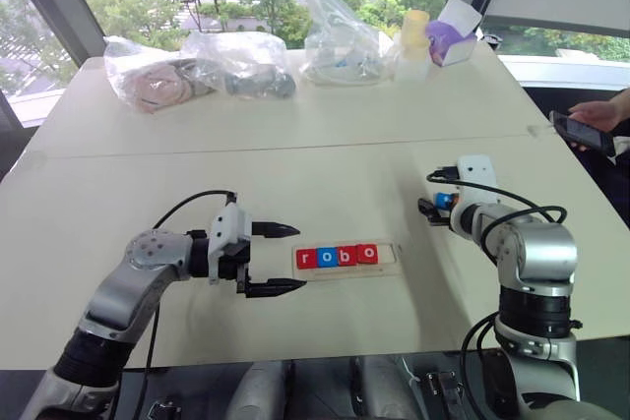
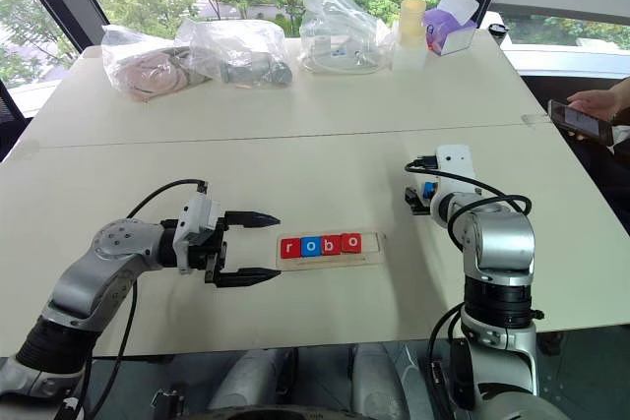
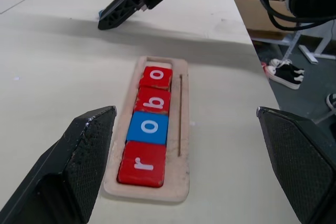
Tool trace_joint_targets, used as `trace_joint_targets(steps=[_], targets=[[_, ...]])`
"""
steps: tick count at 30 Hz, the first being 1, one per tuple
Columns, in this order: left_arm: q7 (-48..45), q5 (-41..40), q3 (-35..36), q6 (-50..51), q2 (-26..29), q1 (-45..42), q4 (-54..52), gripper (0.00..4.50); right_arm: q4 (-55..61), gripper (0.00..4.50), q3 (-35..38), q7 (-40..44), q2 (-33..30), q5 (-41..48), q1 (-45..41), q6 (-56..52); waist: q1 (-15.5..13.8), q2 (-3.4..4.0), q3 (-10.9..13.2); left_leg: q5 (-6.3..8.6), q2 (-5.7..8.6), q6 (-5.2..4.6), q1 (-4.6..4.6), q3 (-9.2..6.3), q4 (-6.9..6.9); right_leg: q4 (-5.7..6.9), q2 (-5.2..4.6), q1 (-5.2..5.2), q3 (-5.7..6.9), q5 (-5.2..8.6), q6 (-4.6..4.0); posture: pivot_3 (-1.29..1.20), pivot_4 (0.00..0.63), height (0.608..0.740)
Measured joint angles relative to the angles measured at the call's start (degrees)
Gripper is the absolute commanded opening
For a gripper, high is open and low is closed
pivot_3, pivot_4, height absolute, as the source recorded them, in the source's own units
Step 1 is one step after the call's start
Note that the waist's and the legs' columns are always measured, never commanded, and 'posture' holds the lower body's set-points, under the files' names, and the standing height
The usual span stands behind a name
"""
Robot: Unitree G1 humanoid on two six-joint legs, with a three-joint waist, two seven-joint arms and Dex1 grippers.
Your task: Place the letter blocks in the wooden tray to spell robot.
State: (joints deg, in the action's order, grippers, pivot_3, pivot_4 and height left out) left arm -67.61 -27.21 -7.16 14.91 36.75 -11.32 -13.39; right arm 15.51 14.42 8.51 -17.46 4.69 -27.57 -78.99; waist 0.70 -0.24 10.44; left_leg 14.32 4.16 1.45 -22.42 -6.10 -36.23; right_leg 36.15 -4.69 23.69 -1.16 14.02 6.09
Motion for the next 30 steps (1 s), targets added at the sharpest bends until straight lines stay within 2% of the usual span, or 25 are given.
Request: trace_joint_targets(steps=[4, 7, 12, 17, 20, 25, 30], targets=[[-0.7, 0.4, 0.0, -1.4, -0.2, 0.4, 1.3, 4.5, -1.3, 4.46, 3.1, -2.1, 2.5, 0.1, -2.0, -0.9, 0.1, 0.02, 0.0, 0.0, 0.0, 0.0, 0.01, 0.0, 0.0, 0.01, 0.02, 0.0, 0.0, 0.0, 0.0, 0.0, 0.15, 0.74], [-1.0, 0.5, 0.0, -1.9, -0.2, 0.5, 1.6, 4.5, -2.1, 3.73, 4.2, -3.0, 3.3, 0.1, -3.0, -1.0, 0.1, 0.02, 0.0, 0.0, 0.0, 0.0, 0.02, 0.0, 0.0, 0.03, 0.02, 0.0, 0.0, 0.0, 0.0, 0.0, 0.15, 0.74], [-1.6, 0.4, 0.0, -2.0, -0.2, 0.7, 1.8, 4.5, -2.9, 1.18, 4.1, -4.3, 4.2, 0.1, -4.0, -1.1, 0.4, 0.03, 0.0, 0.0, -0.02, 0.0, 0.02, 0.01, 0.04, 0.04, 0.04, 0.04, 0.0, -0.01, 0.0, 0.0, 0.15, 0.74], [-2.5, 0.2, 0.1, -2.0, 0.0, 1.0, 1.8, 4.5, 0.8, 1.15, 0.9, -3.7, 2.2, 0.5, -2.3, -4.6, 0.3, 0.05, 0.0, 0.0, -0.02, -0.01, 0.02, -0.01, 0.05, 0.04, 0.03, 0.04, 0.0, 0.0, 0.0, 0.0, 0.15, 0.74], [-3.2, -0.7, 0.4, -1.8, 0.1, 1.0, 1.8, 4.5, 10.5, 1.15, -1.5, -1.6, 0.1, 3.0, 2.9, -10.6, 0.0, 0.04, 0.0, 0.01, -0.02, -0.02, -0.01, -0.1, 0.06, 0.01, 0.03, 0.01, 0.06, 0.0, 0.0, 0.0, 0.15, 0.74], [-3.3, -1.0, 0.9, -1.3, 0.1, -0.3, 1.9, 4.5, 22.8, 1.15, -2.7, 0.1, -1.4, 7.9, 12.5, -12.6, 0.1, 0.04, -0.1, 0.01, -0.03, -0.03, -0.01, -0.1, 0.05, -0.01, 0.04, -0.02, 0.09, 0.02, 0.0, 0.0, 0.15, 0.74], [-3.1, -1.0, 1.0, 0.6, 0.0, -2.5, 1.7, 4.5, 28.9, 1.15, -1.4, -1.3, -0.2, 12.6, 17.8, -13.1, 0.2, 0.03, -0.1, 0.01, -0.04, -0.03, 0.02, -0.09, 0.01, -0.01, 0.05, -0.04, 0.09, 0.02, 0.01, 0.0, 0.15, 0.74]])
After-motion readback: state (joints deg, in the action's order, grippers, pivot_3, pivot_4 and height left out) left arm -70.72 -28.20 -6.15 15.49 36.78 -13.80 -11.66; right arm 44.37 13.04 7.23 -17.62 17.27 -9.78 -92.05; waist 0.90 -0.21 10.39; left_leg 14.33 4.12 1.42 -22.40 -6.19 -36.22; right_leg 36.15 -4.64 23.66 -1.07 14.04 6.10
